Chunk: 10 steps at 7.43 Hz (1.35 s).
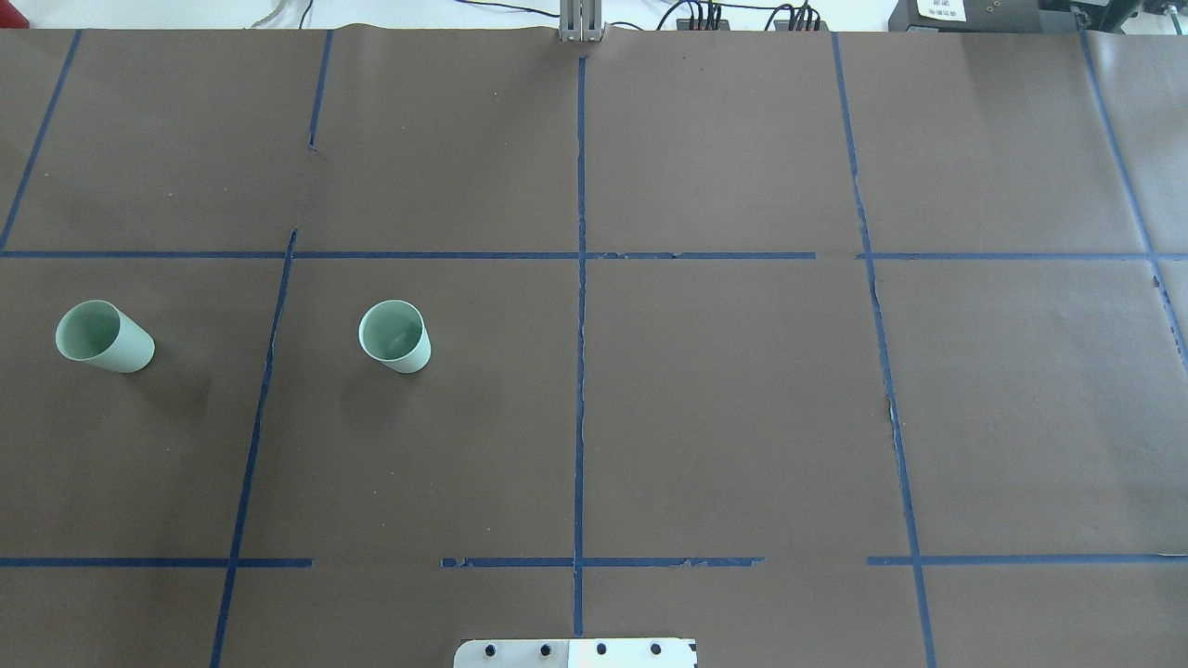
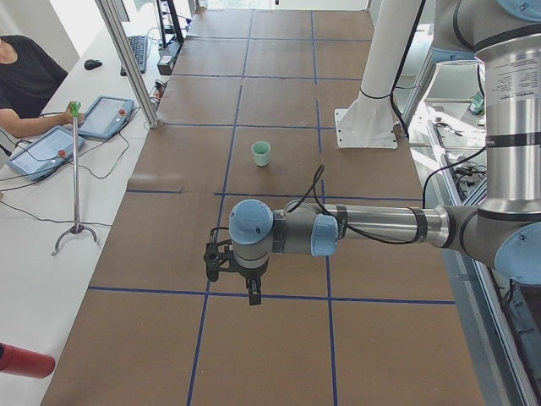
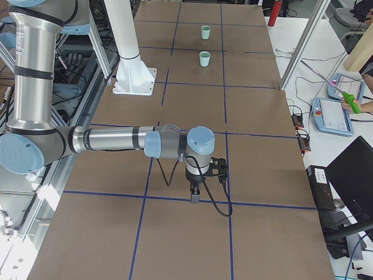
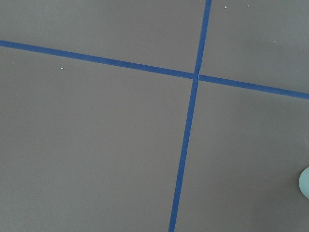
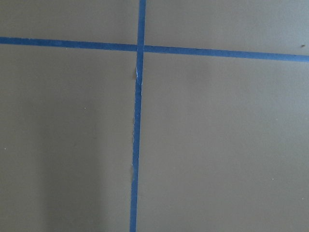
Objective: Stack cups
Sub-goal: 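Move the left gripper toward the outer mint-green cup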
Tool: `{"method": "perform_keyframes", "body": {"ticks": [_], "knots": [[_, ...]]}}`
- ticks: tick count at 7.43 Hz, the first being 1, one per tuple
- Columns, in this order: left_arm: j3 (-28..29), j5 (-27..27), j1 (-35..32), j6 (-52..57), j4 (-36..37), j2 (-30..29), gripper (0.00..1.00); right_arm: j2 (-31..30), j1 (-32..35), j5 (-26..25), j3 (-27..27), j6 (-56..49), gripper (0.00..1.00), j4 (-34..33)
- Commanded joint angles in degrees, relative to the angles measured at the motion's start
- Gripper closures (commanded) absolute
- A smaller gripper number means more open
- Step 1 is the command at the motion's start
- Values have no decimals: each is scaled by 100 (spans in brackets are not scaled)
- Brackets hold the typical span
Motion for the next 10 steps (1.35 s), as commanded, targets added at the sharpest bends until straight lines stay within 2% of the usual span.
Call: {"method": "perform_keyframes", "body": {"ticks": [1,4,5,6,8,9,10], "knots": [[-28,1,-7,-9,5,-13,0,9,-9,0,0,0,0,0],[-106,62,89,-87,-39,-337,0,0,-9,0,0,0,0,0],[-203,53,568,-523,-57,-434,0,9,0,0,8,0,0,0],[-195,323,1243,-1606,-135,-818,0,0,0,0,0,0,0,0],[-187,501,2160,-3296,-1035,-901,0,9,0,0,0,0,0,0],[-91,510,2538,-3879,-1581,-857,0,9,0,0,0,0,0,0],[84,510,2594,-4024,-1882,-848,0,9,0,0,0,0,0,0]]}}
